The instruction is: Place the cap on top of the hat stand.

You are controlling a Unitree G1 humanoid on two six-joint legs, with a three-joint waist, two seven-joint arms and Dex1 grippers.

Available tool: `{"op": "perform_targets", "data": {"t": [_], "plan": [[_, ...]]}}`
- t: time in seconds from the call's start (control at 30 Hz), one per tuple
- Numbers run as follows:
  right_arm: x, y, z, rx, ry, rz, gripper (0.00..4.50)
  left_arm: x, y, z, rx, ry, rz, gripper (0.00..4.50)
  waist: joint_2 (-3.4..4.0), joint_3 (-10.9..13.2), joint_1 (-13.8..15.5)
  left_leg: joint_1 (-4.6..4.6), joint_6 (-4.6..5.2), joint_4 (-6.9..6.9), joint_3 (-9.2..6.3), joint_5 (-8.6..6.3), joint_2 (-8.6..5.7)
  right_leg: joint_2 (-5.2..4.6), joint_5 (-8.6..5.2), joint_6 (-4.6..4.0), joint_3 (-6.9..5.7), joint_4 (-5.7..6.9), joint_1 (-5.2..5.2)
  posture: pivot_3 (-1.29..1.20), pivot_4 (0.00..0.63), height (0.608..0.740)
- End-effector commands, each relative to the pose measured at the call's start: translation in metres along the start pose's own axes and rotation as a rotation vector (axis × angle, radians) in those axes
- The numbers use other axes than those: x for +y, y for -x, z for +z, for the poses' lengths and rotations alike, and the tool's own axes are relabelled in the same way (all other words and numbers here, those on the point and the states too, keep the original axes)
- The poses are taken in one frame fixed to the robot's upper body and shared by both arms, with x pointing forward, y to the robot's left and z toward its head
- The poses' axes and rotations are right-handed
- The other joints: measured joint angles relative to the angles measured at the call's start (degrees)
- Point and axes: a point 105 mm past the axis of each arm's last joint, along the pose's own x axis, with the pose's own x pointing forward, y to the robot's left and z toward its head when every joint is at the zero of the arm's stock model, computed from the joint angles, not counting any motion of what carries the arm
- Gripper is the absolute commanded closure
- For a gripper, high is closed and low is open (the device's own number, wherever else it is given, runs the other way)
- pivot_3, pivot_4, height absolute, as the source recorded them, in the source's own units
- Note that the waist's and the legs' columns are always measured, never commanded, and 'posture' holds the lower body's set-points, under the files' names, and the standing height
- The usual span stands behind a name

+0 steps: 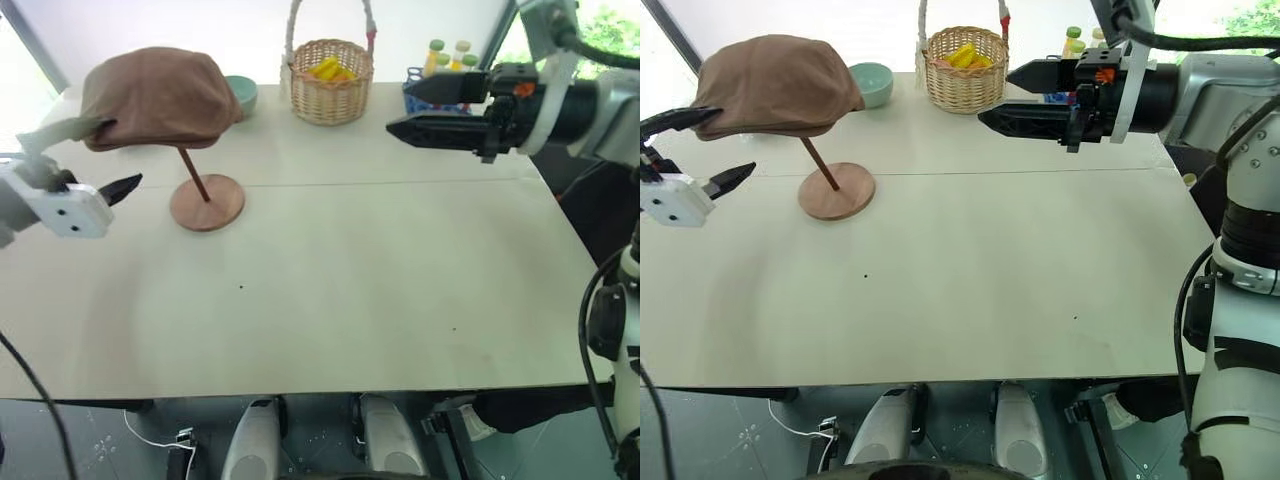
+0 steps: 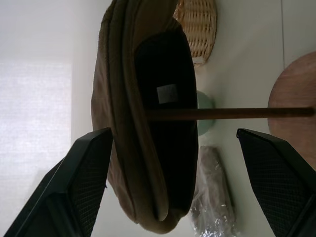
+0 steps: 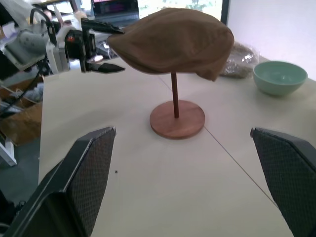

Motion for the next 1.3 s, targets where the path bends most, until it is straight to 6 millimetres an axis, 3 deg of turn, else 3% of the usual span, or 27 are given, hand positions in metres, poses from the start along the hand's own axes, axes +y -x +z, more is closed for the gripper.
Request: {"op": "perform_targets", "data": {"t": [0.03, 0.2, 0.53, 0.63, 0.83, 1.07, 1.3], "plan": [[0.003, 0.004, 0.016, -0.045, 0.056, 0.003, 0.00, 0.033, -0.002, 0.012, 0.122, -0.028, 0.150, 0.39, 0.01, 0.00, 0.22, 0.01, 0.00, 0.00, 0.02, 0.00, -0.01, 0.00, -0.01, -0.02, 0.01, -0.01, 0.02, 0.00, 0.150, 0.740], [0.004, 0.003, 0.017, -0.049, 0.059, 0.011, 0.00, 0.039, -0.009, 0.025, 0.224, -0.011, 0.208, 0.39, 0.00, -0.01, -0.07, 0.02, 0.00, 0.03, 0.04, 0.00, -0.01, 0.01, 0.00, -0.01, 0.02, -0.03, 0.05, 0.00, 0.150, 0.740], [0.005, 0.004, 0.019, -0.060, 0.061, 0.008, 0.00, 0.015, -0.019, 0.026, 0.324, 0.032, 0.155, 0.39, 0.01, -0.01, -0.15, 0.05, 0.01, 0.01, 0.03, 0.00, 0.02, 0.07, 0.01, 0.00, 0.03, -0.01, 0.03, 0.00, 0.150, 0.740], [0.006, 0.005, 0.018, -0.058, 0.061, 0.005, 0.00, 0.016, -0.022, 0.029, 0.302, 0.049, 0.169, 1.21, 0.00, -0.01, -0.04, 0.05, 0.01, 0.01, 0.03, 0.00, 0.02, 0.07, 0.00, 0.00, 0.05, -0.01, 0.03, 0.00, 0.150, 0.740], [0.007, 0.007, 0.017, -0.056, 0.063, -0.001, 0.00, 0.020, -0.025, 0.028, 0.281, 0.051, 0.202, 4.38, 0.00, -0.01, -0.03, 0.05, 0.01, 0.01, 0.02, 0.00, 0.02, 0.07, 0.01, 0.00, 0.05, -0.01, 0.03, 0.00, 0.150, 0.740], [0.009, 0.009, 0.015, -0.054, 0.065, -0.004, 0.00, 0.038, -0.018, 0.020, 0.176, 0.026, 0.313, 4.45, 0.00, -0.01, -0.03, 0.05, 0.01, 0.01, 0.02, 0.00, 0.02, 0.07, 0.01, 0.00, 0.05, -0.02, 0.03, 0.00, 0.150, 0.740], [0.009, 0.009, 0.017, -0.058, 0.081, 0.002, 0.00, 0.047, 0.006, 0.012, -0.086, 0.012, 0.325, 4.45, 0.02, 0.00, -0.17, 0.04, 0.01, -0.02, 0.06, -0.01, 0.03, 0.05, 0.01, -0.03, 0.07, -0.03, -0.03, 0.00, 0.150, 0.740]]}}
